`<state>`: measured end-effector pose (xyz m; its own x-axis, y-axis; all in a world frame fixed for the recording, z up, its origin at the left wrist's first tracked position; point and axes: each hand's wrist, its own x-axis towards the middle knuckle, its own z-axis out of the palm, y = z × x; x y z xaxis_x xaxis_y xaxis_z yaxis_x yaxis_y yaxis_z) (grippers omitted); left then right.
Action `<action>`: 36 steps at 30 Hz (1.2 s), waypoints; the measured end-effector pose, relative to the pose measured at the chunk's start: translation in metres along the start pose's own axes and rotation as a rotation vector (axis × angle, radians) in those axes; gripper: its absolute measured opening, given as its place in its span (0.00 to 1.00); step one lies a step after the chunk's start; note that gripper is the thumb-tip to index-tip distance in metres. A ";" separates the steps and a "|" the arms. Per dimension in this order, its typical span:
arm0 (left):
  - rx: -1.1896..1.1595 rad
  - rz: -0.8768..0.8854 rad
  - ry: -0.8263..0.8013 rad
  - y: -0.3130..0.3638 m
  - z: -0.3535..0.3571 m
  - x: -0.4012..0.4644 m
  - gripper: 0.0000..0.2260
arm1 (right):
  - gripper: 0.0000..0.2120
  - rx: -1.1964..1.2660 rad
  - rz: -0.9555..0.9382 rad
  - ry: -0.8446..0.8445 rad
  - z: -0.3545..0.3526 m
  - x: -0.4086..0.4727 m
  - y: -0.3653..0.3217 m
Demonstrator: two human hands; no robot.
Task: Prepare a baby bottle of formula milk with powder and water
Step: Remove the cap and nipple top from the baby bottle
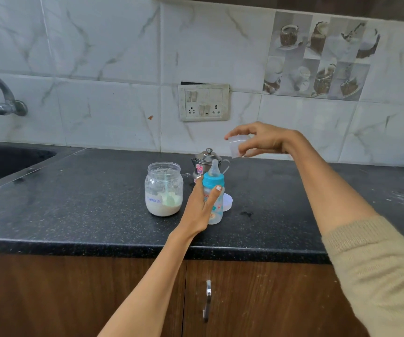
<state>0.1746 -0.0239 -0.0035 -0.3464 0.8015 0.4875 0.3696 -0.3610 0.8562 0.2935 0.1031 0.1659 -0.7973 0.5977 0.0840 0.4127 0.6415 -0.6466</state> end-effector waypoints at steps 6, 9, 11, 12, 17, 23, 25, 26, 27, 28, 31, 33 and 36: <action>-0.012 0.003 0.000 0.002 0.000 -0.001 0.10 | 0.21 0.309 0.113 0.292 0.039 0.004 0.076; -0.009 0.002 0.000 0.000 0.000 -0.001 0.09 | 0.21 0.216 0.175 0.408 0.056 0.005 0.107; -0.013 0.011 0.003 -0.002 0.000 0.000 0.09 | 0.23 0.212 0.213 0.487 0.064 0.004 0.126; -0.013 0.013 0.001 -0.003 0.000 0.001 0.09 | 0.24 0.220 0.223 0.517 0.067 0.004 0.134; -0.027 0.016 -0.010 -0.007 0.000 0.003 0.12 | 0.26 0.265 0.264 0.580 0.078 0.003 0.153; -0.036 0.006 -0.016 -0.005 0.000 0.002 0.12 | 0.34 0.270 0.281 0.556 0.078 0.001 0.154; -0.039 -0.002 -0.023 -0.005 0.000 0.002 0.12 | 0.43 0.228 0.281 0.532 0.069 -0.002 0.143; -0.039 -0.004 -0.026 -0.006 -0.001 0.001 0.12 | 0.45 0.197 0.263 0.525 0.061 -0.004 0.132; -0.041 -0.005 -0.026 -0.006 -0.001 0.001 0.12 | 0.45 0.159 0.224 0.513 0.051 -0.007 0.117; -0.044 -0.005 -0.023 -0.005 -0.001 0.002 0.12 | 0.43 0.132 0.168 0.478 0.041 -0.010 0.097; -0.055 -0.020 -0.020 -0.004 -0.001 0.002 0.11 | 0.33 0.068 0.008 0.239 0.021 -0.018 0.024; -0.039 -0.029 -0.018 -0.003 -0.001 0.001 0.11 | 0.28 -0.078 -0.040 0.081 0.027 -0.012 -0.014; -0.016 -0.029 -0.012 0.000 -0.002 -0.001 0.13 | 0.27 -0.366 0.032 -0.116 0.047 0.002 -0.044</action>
<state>0.1731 -0.0260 -0.0039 -0.3464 0.8171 0.4607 0.3458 -0.3453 0.8725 0.2532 0.0534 0.1592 -0.8174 0.5752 -0.0320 0.5515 0.7652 -0.3322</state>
